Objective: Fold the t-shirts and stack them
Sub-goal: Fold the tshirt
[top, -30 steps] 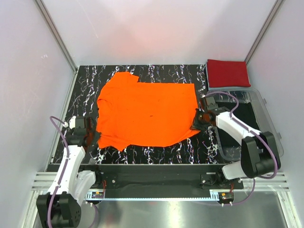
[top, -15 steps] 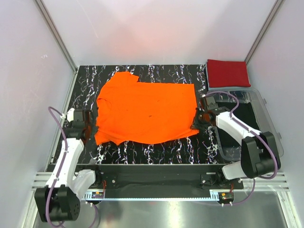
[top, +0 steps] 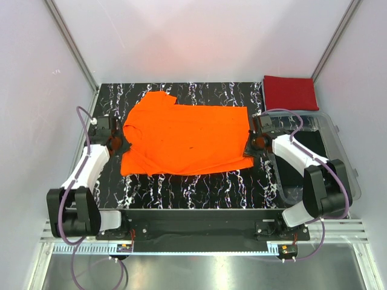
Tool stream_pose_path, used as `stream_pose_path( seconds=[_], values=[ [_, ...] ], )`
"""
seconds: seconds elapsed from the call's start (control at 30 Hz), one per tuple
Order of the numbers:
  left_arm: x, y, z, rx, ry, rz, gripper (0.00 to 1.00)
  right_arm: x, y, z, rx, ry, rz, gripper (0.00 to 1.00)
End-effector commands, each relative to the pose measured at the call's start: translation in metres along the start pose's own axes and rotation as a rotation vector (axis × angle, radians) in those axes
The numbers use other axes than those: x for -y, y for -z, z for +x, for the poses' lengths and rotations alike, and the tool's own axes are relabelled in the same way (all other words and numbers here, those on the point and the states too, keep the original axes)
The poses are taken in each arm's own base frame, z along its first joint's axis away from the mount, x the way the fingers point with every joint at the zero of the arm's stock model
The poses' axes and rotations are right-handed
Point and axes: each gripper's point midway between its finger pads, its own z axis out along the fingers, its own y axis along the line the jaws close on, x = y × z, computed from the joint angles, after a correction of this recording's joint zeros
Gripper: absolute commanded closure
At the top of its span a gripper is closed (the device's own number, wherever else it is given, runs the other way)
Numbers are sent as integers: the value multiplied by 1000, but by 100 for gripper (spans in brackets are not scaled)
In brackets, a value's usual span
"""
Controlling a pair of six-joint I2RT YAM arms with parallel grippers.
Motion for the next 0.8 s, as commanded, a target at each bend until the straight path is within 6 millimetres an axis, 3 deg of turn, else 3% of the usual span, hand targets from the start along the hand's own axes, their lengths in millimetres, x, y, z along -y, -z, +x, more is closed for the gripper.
stream_pose_path(
  seconds=[0.0,0.1,0.2,0.4,0.53,0.77],
  values=[
    [34,0,-24,27,-64,139,100,5,6,-25,79,5,49,100],
    [39,2,-29,22,-66,149,100,1,12,-29,94,14,30,100],
    [35,12,-46,101,-68,112,100,-10,26,-41,128,20,-5,100],
    [67,29,-77,186,-124,242,100,-13,37,-61,176,8,19,100],
    [76,14,-79,141,-148,258,100,-13,31,-61,157,9,28,100],
    [69,-19,-68,55,-138,198,100,-4,22,-65,152,9,75,100]
  ],
)
